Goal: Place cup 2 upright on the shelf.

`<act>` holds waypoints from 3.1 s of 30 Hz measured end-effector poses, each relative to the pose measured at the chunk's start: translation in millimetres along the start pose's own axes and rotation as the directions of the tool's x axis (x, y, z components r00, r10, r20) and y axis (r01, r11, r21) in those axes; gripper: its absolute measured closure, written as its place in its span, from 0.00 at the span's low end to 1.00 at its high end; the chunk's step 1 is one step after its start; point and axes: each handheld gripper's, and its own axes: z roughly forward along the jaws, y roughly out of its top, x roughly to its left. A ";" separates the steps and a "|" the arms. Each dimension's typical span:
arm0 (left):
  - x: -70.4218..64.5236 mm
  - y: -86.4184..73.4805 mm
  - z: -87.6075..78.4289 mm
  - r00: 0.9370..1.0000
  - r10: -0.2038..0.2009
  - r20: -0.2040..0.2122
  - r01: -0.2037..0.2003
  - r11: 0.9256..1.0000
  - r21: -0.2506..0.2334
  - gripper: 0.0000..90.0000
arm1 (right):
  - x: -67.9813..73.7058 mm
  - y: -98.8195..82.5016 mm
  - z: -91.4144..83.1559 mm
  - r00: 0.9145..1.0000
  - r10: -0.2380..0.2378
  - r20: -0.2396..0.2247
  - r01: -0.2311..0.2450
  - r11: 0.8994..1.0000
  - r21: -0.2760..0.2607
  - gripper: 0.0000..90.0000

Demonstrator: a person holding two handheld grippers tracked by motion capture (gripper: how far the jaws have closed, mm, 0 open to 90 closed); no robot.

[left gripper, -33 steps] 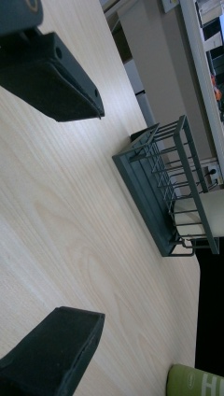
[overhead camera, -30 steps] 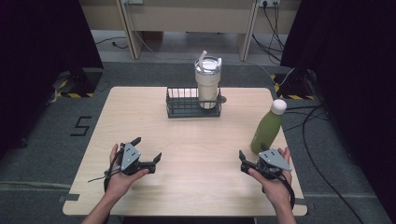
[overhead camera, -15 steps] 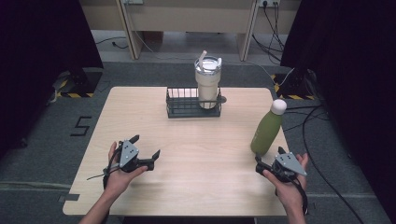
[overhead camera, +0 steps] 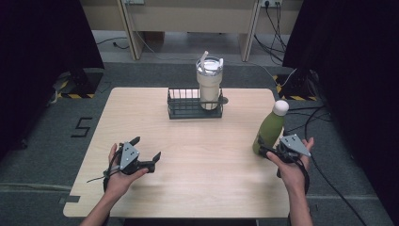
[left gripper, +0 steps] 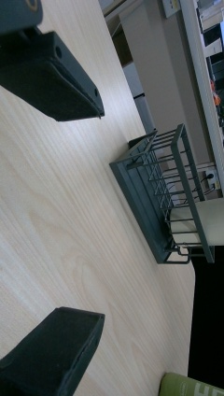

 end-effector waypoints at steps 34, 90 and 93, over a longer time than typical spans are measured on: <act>-1.7 -3.7 -1.2 1.000 -0.008 0.008 0.008 1.000 0.011 0.03 | 2.0 14.6 15.4 0.999 -0.005 0.040 0.006 1.000 -0.028 0.23; -0.5 -3.3 -4.3 1.000 -0.003 0.002 0.003 1.000 0.004 0.04 | 34.4 55.0 14.6 0.998 0.036 -0.049 -0.043 0.989 -0.139 0.25; -0.2 -3.4 -4.8 1.000 -0.002 0.001 0.002 1.000 0.005 0.04 | 41.2 58.4 18.2 0.997 0.044 -0.068 -0.053 0.988 -0.144 0.25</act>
